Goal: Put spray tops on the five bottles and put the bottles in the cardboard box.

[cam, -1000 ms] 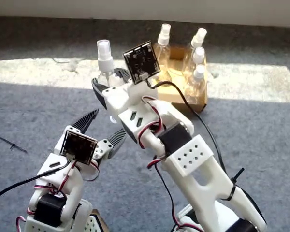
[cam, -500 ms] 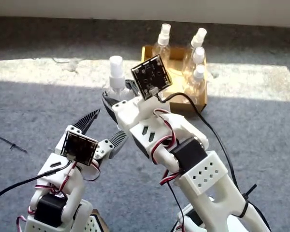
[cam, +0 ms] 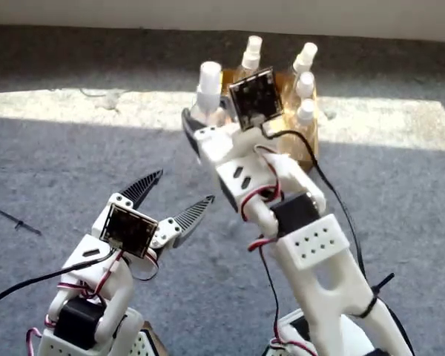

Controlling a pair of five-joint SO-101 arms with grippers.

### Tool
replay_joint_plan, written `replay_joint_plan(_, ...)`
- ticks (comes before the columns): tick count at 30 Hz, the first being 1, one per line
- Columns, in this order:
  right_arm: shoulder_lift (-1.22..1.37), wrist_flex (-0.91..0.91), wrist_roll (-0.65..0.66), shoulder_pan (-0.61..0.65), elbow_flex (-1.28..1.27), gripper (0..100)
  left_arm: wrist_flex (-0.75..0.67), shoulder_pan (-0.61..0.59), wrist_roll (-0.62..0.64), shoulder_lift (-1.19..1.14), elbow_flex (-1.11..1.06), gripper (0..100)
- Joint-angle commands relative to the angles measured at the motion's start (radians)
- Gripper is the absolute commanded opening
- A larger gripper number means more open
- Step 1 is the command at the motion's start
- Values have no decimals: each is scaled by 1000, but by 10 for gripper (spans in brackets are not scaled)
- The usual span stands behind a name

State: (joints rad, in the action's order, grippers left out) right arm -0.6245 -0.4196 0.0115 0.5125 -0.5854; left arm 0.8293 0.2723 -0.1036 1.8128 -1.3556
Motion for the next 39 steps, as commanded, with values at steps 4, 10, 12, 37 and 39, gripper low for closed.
replay_joint_plan(4,211,285,11,-87,54,4,-2,21,-9,2,-35,307)
replay_joint_plan(10,305,481,11,-116,21,4,-2,21,-11,2,-45,260)
replay_joint_plan(12,325,529,11,-122,-1,4,-2,21,-11,2,-47,260)
replay_joint_plan(37,682,774,86,-182,-18,4,-2,21,-11,2,-47,256)
replay_joint_plan(39,704,780,86,-182,-18,4,-2,21,-11,2,-47,256)
